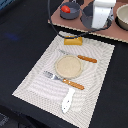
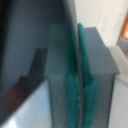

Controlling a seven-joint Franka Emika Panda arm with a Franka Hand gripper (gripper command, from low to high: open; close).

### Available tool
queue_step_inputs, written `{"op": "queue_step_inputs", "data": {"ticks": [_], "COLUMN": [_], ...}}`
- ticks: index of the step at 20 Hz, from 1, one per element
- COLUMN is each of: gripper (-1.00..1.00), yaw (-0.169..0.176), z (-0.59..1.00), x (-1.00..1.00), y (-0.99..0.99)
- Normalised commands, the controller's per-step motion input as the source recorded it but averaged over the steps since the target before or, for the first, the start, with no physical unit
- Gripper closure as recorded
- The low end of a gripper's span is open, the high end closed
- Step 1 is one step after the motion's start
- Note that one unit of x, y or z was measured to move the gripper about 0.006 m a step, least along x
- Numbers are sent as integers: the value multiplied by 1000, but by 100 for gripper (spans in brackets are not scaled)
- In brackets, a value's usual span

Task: Interact with the objects in diverse but meaningful ways.

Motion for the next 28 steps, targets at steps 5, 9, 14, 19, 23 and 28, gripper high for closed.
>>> {"op": "queue_step_inputs", "data": {"ticks": [5,9,14,19,23,28], "gripper": [100,100,100,100,100,100], "yaw": [-110,-102,-87,-74,-48,-32], "z": [106,68,74,97,82,55], "x": [-811,-828,-830,-848,-871,-916], "y": [-285,-279,-298,-293,-304,-270]}}
